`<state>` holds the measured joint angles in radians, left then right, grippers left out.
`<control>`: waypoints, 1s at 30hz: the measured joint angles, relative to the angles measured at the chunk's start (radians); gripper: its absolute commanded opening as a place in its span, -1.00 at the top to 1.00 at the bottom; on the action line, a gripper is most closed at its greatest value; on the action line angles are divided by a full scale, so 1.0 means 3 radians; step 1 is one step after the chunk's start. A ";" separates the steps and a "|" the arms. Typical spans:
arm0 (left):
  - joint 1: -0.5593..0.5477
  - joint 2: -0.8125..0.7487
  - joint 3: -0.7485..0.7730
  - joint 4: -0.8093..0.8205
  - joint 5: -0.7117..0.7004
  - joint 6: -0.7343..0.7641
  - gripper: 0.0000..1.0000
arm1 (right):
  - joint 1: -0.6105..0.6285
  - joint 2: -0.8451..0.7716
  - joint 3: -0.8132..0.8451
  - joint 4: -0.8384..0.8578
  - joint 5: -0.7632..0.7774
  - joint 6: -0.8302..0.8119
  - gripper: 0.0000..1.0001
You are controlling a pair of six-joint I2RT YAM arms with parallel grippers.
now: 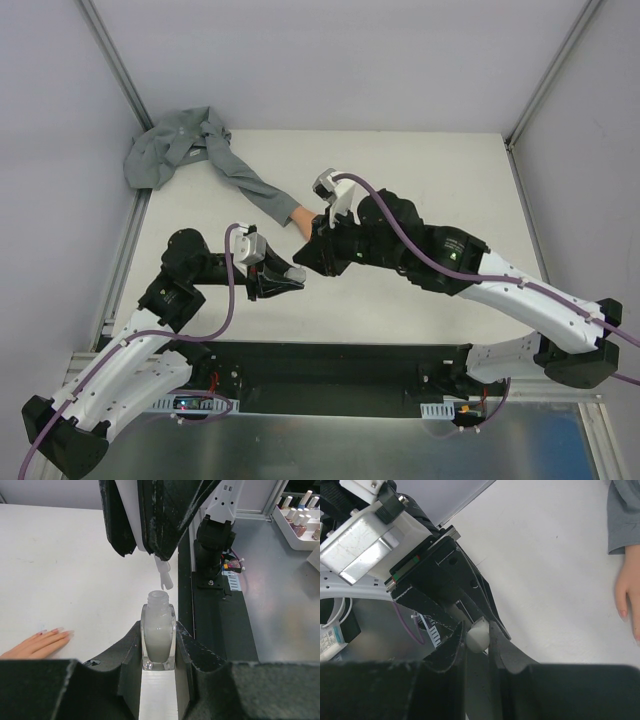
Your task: Paint the nails
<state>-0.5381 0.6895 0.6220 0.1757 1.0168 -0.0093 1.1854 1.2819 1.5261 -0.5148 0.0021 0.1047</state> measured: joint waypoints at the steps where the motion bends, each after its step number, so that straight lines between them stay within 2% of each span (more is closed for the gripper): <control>1: 0.0000 0.0000 0.0000 0.0000 -0.0001 0.0000 1.00 | 0.0000 0.0000 -0.0003 0.0010 0.0005 0.0000 1.00; 30: 0.0000 -0.0011 0.0000 0.0003 -0.0014 -0.0001 1.00 | 0.0006 -0.0009 -0.0117 0.0051 0.0158 0.0001 1.00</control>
<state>-0.5381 0.6861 0.6220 0.1764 1.0126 -0.0097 1.1873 1.2793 1.4910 -0.4995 0.0494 0.1051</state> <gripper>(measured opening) 0.242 0.184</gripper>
